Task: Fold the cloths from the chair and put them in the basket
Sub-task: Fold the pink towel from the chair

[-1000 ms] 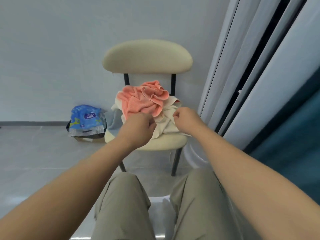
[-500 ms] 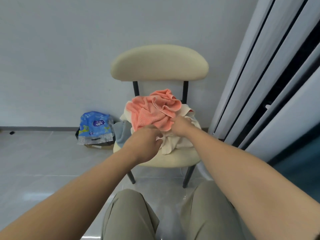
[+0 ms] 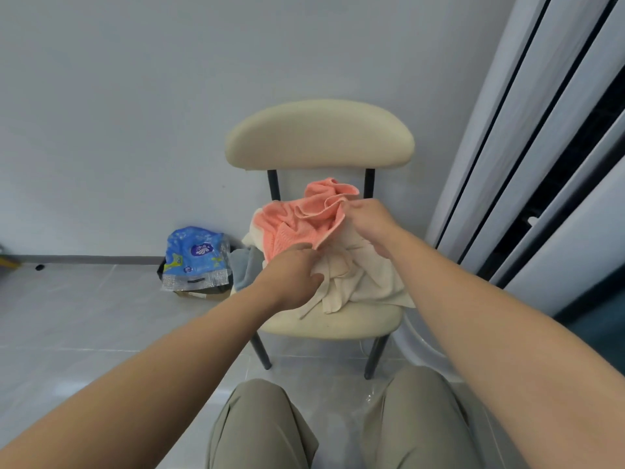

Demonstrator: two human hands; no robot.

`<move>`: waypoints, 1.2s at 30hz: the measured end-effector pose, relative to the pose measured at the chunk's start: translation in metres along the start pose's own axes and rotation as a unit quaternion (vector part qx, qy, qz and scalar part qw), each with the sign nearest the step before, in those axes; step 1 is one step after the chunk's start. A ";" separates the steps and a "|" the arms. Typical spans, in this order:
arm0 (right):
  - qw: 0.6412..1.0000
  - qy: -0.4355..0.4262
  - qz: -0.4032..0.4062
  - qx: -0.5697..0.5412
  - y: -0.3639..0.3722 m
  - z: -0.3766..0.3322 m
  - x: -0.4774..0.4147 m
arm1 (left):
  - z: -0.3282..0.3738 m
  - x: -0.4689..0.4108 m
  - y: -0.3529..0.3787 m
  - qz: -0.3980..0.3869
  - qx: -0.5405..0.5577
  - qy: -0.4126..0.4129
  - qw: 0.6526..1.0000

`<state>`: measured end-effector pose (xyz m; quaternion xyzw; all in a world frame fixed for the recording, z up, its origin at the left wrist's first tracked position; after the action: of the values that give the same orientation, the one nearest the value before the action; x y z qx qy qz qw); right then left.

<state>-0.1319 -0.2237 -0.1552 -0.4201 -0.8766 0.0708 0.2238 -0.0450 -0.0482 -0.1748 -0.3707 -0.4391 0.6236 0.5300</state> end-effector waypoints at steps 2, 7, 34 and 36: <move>1.000 -0.021 0.011 -0.018 -0.006 -0.012 0.006 | 0.002 -0.007 -0.002 -0.004 0.011 -0.011 1.000; 0.994 -0.073 0.015 -0.074 -0.015 -0.039 0.017 | 0.013 -0.018 -0.012 0.038 0.056 -0.024 0.997; 0.941 -0.299 0.149 -0.053 -0.045 -0.134 0.077 | 0.041 -0.038 -0.104 0.336 0.175 -0.074 0.922; 0.919 -0.336 0.208 -0.006 -0.051 -0.128 0.076 | 0.036 -0.041 -0.114 0.349 0.170 -0.074 0.918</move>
<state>-0.1517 -0.2060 0.0001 -0.5454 -0.7938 0.2473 -0.1058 -0.0338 -0.0885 -0.0553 -0.3574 -0.2067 0.8601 0.2997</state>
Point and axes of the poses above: each hand's wrist, its own x-axis away from the middle knuckle, its own y-axis out of the palm, z = x × y, the point moved 1 cm from there along -x, towards the middle knuckle, and after that the axes turned 13 degrees about y, right-handed, at the moved point
